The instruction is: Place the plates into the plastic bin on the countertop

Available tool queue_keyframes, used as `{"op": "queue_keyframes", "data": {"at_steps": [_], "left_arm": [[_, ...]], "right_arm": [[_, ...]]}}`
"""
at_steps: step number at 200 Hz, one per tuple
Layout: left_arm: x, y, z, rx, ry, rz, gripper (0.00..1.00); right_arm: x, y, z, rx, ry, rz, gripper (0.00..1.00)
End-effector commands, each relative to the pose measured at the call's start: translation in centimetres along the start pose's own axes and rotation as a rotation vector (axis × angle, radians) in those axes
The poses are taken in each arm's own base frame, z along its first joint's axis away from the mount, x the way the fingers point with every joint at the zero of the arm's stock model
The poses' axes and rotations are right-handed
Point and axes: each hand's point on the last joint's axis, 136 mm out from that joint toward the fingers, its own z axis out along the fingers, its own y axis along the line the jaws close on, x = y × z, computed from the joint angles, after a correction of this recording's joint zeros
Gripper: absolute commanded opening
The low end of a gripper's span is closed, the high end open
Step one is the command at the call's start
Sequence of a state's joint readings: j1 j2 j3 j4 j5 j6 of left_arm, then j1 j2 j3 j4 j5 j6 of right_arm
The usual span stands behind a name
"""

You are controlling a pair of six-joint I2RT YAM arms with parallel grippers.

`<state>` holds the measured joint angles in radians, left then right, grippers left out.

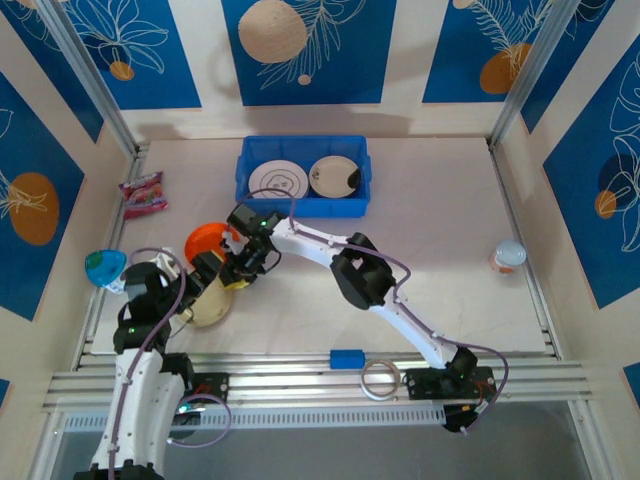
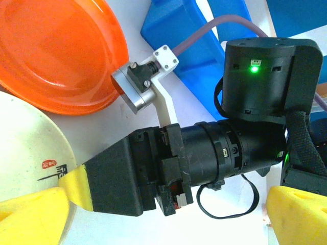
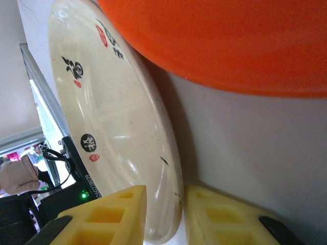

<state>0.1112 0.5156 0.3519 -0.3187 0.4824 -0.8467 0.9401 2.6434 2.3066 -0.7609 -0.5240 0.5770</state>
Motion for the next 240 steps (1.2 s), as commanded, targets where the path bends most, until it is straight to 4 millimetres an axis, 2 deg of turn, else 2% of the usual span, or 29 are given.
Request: {"op": "queue_keyframes", "data": {"at_steps": [1, 46, 76, 140, 181, 240], "left_arm": [[0.0, 0.2, 0.1, 0.013, -0.006, 0.012, 0.99], [0.1, 0.3, 0.1, 0.007, -0.004, 0.018, 0.98], [0.1, 0.5, 0.1, 0.004, -0.005, 0.018, 0.98], [-0.1, 0.2, 0.0, -0.002, -0.004, 0.046, 0.98], [-1.2, -1.4, -1.0, -0.004, -0.026, 0.108, 0.98], [-3.1, -5.0, -1.1, 0.068, -0.010, 0.186, 0.97]], "right_arm": [[1.1, -0.1, 1.1, 0.014, 0.053, 0.016, 0.26], [1.1, -0.9, 1.6, 0.042, 0.062, 0.038, 0.23], [1.1, -1.2, 1.8, 0.042, 0.069, 0.048, 0.16], [1.4, -0.3, 0.7, 0.045, 0.047, 0.002, 0.02], [2.2, 1.0, -2.3, 0.042, -0.006, -0.039, 0.00], [4.8, 0.1, -8.9, 0.075, -0.114, -0.017, 0.00]]}}
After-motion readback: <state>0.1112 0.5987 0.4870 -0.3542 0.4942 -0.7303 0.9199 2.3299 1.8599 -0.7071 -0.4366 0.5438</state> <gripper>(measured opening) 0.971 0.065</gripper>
